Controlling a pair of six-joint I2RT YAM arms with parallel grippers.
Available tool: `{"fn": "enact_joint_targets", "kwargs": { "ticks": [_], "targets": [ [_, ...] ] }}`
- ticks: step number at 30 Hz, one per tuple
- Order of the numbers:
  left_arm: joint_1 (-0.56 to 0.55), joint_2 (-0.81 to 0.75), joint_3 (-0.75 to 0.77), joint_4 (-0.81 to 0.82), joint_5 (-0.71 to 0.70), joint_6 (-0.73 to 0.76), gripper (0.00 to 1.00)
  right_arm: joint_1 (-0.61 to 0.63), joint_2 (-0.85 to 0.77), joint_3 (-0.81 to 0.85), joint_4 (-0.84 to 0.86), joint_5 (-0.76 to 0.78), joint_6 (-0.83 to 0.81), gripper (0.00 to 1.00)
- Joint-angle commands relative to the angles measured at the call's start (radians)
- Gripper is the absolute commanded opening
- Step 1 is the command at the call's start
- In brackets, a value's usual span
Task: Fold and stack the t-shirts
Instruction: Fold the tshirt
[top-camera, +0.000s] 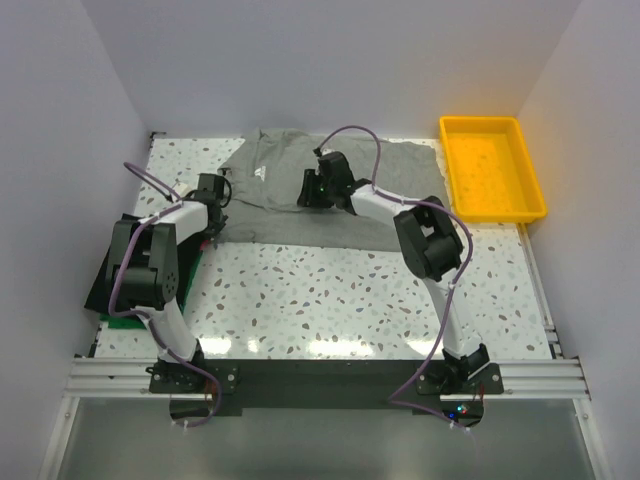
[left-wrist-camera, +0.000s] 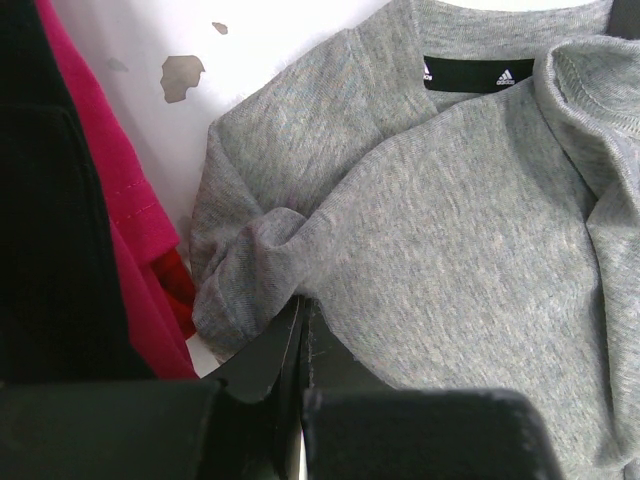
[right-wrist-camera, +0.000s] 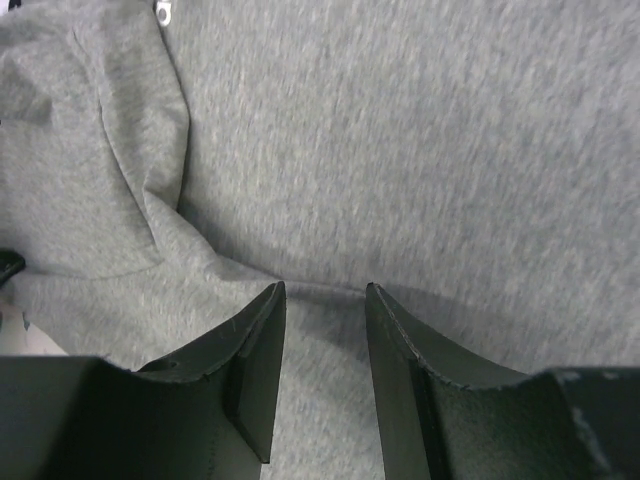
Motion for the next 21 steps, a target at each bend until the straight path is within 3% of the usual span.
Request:
{"fn": "enact_joint_targets", "kwargs": {
  "ticks": [1,7,15,19,21],
  "targets": [
    [0.021,0.006,0.010,-0.062,-0.028,0.005,0.01,-0.029,0.007,0.073,0.012,0.021,-0.018,0.42],
    [0.022,-0.005,0.013,-0.062,-0.023,0.011,0.01,-0.064,-0.008,0.124,-0.052,0.026,-0.044,0.42],
    [0.022,-0.097,-0.001,0.111,0.085,0.132,0.02,-0.211,-0.302,-0.003,-0.190,0.019,-0.047,0.50],
    [0.010,-0.159,0.031,0.175,0.147,0.181,0.11,-0.253,-0.457,-0.187,-0.241,0.108,-0.084,0.55],
    [-0.023,-0.168,0.080,0.175,0.148,0.201,0.22,-0.259,-0.519,-0.240,-0.262,0.154,-0.101,0.57]
  ]
}}
